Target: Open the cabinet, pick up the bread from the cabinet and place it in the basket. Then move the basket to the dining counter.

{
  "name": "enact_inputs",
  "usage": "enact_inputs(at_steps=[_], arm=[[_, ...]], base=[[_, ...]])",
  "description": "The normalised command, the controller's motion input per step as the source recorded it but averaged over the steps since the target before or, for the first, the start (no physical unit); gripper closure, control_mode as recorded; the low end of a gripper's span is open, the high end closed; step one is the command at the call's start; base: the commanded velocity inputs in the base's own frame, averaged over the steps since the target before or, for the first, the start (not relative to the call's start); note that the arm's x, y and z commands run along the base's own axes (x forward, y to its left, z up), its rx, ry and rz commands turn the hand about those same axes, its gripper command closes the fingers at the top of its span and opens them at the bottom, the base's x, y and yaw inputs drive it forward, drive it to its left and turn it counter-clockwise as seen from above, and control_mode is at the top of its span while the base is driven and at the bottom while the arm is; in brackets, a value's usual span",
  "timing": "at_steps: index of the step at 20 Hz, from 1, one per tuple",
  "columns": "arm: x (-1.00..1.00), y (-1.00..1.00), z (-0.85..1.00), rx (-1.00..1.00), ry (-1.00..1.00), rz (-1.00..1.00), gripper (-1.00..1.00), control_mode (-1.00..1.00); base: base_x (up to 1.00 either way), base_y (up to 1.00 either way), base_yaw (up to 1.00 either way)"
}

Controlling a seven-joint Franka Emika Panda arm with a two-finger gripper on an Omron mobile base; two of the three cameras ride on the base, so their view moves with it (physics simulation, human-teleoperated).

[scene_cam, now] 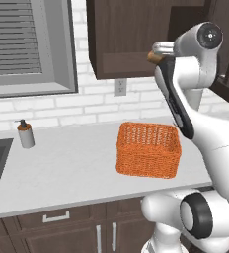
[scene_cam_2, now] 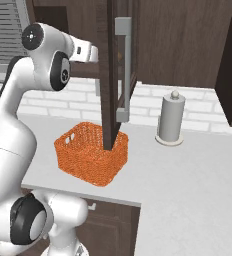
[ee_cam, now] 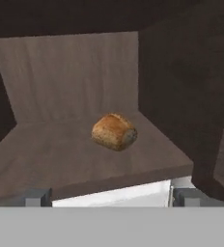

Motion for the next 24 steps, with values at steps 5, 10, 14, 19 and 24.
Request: enact_inputs(at_steps=[5,10,14,19,24], arm=[[0.25,0.0,0.32,-0.27,0.02,0.13,-1.0,-1.0],[0.35,0.0,0.24,-0.23,0.17,0.01,-1.0,-1.0],[0.24,0.02,-0.01,-0.17,0.26,0.0,-1.0,-1.0],[0.2,0.0,-0.12,-0.01,0.11,0.03,-1.0,-1.0],[0.03,-0.09,-0.19,0.0,-0.01,0.09,-1.0,-1.0]], base=[[0.0,0.0,0.0],[0.0,0.0,0.0],[0.0,0.0,0.0],[0.0,0.0,0.0],[0.0,0.0,0.0]])
